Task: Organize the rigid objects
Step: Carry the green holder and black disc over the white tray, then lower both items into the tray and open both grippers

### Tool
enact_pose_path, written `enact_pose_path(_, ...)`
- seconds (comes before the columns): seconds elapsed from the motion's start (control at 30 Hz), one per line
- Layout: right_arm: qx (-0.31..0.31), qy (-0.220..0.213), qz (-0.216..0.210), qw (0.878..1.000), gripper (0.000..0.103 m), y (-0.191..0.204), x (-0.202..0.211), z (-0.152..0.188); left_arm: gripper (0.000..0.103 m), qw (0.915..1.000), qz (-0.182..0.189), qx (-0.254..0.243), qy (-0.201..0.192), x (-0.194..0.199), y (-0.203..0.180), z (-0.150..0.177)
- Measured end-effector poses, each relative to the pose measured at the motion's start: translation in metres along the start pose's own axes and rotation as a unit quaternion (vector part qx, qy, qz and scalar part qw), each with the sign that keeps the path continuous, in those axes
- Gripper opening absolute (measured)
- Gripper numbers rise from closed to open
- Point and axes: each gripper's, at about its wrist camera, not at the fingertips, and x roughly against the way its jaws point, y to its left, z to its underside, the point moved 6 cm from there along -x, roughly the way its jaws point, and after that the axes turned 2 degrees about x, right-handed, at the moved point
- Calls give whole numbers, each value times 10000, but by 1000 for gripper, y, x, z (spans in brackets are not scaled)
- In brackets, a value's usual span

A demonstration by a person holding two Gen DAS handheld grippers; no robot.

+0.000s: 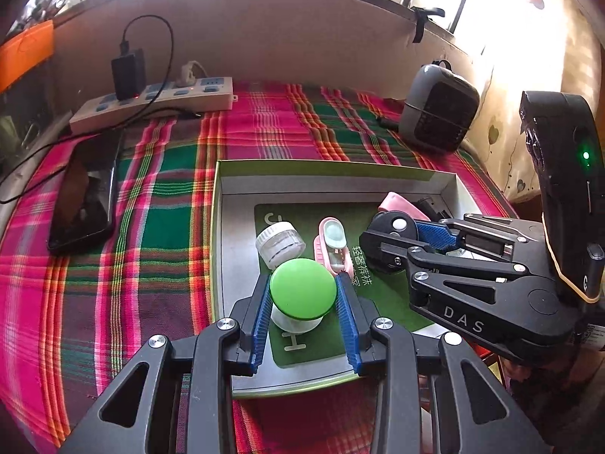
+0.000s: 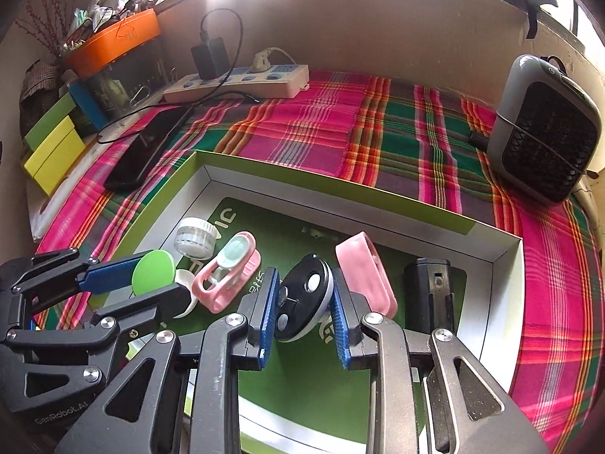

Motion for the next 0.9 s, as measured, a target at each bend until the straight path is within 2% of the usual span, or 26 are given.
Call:
enact_pose_path(0.17, 62, -36, 87, 9999, 27, -1, 0, -2, 32, 10000, 7, -23, 23, -3, -1, 0)
enact_pose_path(0.7, -127, -32, -8, 9999, 30, -5, -1, -2, 33, 9999, -57, -94, 16, -7, -3, 1)
enact_pose_path(0.87, -176, -49, -15, 9998, 38, -6, 0, -3, 34, 10000, 11, -39, -16, -4, -3, 0)
enact_pose_path(0.9, -190, -63, -42, 9998, 42, -6, 1, -3, 35, 10000, 25, -24, -10, -4, -3, 0)
